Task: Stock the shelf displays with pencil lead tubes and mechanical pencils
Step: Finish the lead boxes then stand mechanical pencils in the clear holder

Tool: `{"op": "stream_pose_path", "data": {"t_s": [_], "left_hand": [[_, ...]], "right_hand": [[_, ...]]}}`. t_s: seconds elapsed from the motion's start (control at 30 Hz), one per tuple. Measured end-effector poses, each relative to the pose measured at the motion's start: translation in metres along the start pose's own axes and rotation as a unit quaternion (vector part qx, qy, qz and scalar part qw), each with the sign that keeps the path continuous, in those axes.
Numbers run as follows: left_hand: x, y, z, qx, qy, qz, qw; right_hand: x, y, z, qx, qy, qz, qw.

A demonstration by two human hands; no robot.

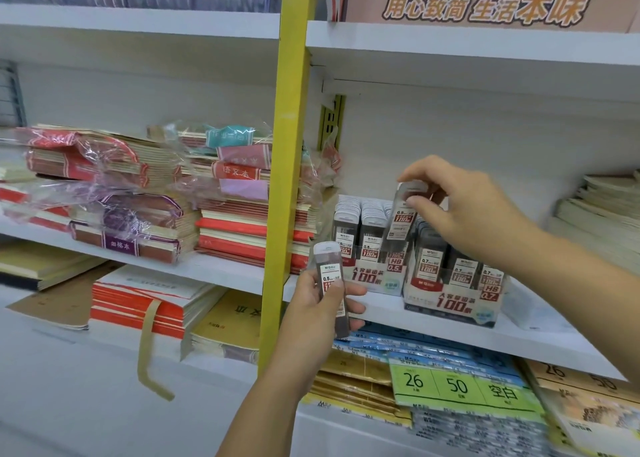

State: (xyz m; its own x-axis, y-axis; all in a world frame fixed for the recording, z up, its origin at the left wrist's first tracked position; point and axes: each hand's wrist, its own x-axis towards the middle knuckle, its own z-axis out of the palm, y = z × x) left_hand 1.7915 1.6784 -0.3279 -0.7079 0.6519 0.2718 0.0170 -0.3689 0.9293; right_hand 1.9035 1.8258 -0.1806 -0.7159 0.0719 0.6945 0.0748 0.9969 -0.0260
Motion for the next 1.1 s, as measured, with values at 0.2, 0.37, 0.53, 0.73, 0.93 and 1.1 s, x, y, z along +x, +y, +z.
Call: {"op": "stream_pose_path", "data": {"t_s": [0.2, 0.37, 0.53, 0.73, 0.93, 1.1], "left_hand": [[0.001, 0.000, -0.001, -0.014, 0.014, 0.004, 1.000], [0.004, -0.003, 0.002, 0.006, 0.025, 0.008, 1.000], [0.004, -0.005, 0.004, 0.017, 0.020, 0.009, 1.000], [0.002, -0.002, 0.007, 0.024, 0.005, 0.012, 1.000], [0.001, 0.002, 0.016, 0.016, -0.024, 0.034, 0.999], [0.000, 0.001, 0.023, 0.020, -0.020, 0.050, 0.998]], "right_hand": [[0.011, 0.010, -0.006, 0.012, 0.002, 0.022, 1.000], [0.011, 0.019, 0.013, -0.017, -0.033, 0.060, 0.997], [0.011, 0.023, 0.027, -0.125, -0.049, 0.055, 0.989], [0.009, 0.016, 0.019, -0.163, -0.064, 0.027, 0.984], [-0.021, -0.017, 0.021, 0.061, -0.050, 0.043, 0.996], [-0.028, -0.020, 0.019, 0.150, -0.089, 0.066, 0.982]]}}
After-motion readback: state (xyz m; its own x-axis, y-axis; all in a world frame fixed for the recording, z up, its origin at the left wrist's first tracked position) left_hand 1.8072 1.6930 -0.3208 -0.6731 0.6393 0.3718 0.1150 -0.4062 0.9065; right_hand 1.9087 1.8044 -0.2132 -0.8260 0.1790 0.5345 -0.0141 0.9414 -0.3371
